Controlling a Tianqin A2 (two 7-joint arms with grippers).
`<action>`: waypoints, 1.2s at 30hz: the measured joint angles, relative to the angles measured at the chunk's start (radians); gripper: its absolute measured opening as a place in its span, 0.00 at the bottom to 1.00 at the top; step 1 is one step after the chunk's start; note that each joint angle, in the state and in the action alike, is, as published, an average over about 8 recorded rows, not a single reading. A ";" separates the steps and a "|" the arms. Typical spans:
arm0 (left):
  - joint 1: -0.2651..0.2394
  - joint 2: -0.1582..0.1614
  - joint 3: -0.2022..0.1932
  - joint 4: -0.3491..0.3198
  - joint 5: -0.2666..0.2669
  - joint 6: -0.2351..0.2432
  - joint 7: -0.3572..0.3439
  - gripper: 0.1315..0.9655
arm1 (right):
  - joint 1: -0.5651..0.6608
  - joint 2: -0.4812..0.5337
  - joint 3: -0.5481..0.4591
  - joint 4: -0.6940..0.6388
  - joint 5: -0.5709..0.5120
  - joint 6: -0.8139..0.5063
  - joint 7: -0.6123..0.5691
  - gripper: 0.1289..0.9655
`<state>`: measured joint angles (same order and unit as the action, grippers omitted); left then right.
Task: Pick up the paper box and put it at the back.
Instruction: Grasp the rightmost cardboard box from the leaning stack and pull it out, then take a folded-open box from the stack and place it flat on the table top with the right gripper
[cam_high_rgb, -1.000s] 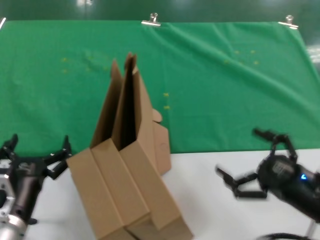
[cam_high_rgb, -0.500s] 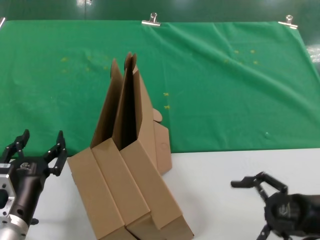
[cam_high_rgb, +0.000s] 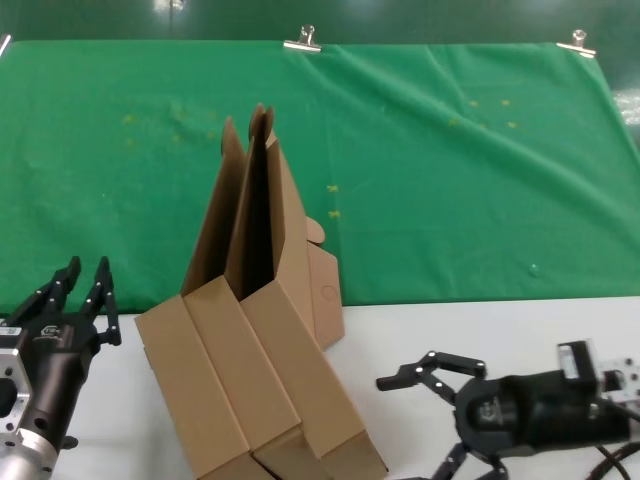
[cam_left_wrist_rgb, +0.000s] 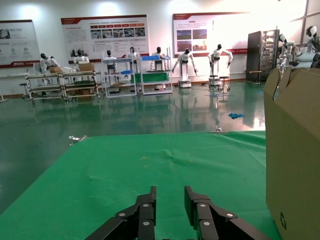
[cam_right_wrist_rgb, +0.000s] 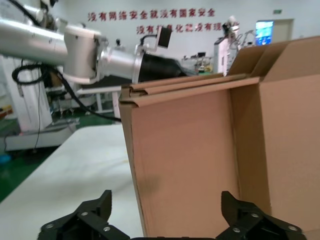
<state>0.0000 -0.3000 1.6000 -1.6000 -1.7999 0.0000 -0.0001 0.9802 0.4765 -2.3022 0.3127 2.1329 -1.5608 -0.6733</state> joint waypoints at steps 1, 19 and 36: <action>0.000 0.000 0.000 0.000 0.000 0.000 0.000 0.25 | 0.012 -0.016 -0.006 -0.026 -0.009 -0.002 -0.014 0.86; 0.000 0.000 0.000 0.000 0.000 0.000 0.000 0.05 | 0.089 -0.134 0.050 -0.223 -0.152 -0.009 -0.108 0.43; 0.000 0.000 0.000 0.000 0.000 0.000 0.000 0.04 | -0.016 -0.060 0.116 -0.034 -0.122 -0.005 -0.005 0.09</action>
<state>0.0000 -0.3000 1.6000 -1.6000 -1.7998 0.0000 -0.0001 0.9644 0.4162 -2.1865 0.2792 2.0113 -1.5662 -0.6781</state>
